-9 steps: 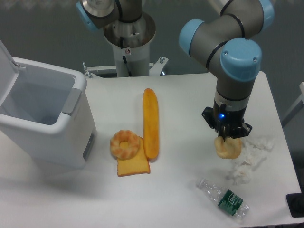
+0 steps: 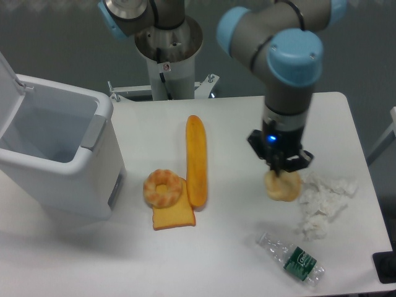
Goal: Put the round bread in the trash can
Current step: 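Lift the round bread with the gripper and carry it toward the trash can, then move the held round bread over the trash can opening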
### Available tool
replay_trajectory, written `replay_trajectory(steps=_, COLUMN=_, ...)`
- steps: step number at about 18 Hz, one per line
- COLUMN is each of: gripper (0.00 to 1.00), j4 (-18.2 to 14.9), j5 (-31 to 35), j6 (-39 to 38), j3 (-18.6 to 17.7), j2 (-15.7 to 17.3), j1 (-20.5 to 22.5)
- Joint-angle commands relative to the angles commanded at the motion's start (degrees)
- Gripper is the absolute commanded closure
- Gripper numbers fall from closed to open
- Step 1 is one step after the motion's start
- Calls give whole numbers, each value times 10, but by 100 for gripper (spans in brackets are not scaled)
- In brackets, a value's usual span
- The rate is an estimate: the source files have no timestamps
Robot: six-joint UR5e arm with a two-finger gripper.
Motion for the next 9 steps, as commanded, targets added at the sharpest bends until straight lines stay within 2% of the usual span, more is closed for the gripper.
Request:
replay_trajectory(steps=3, gripper=100, j4=2, j5=-34, j6=-34, j3=-52, j2=66, j1=-34)
replay_trajectory(steps=5, gripper=100, j4=1, j5=-62, j6=-43, j3=-63, j2=97, j1=-61)
replay_trajectory(steps=6, gripper=97, j4=1, j5=-64, j6=-60, j3=-69, j2=108, j1=-67)
replay_trajectory(steps=9, gripper=97, j4=2, j5=-64, j6=-116, j3=-77, j2=138, j1=-112)
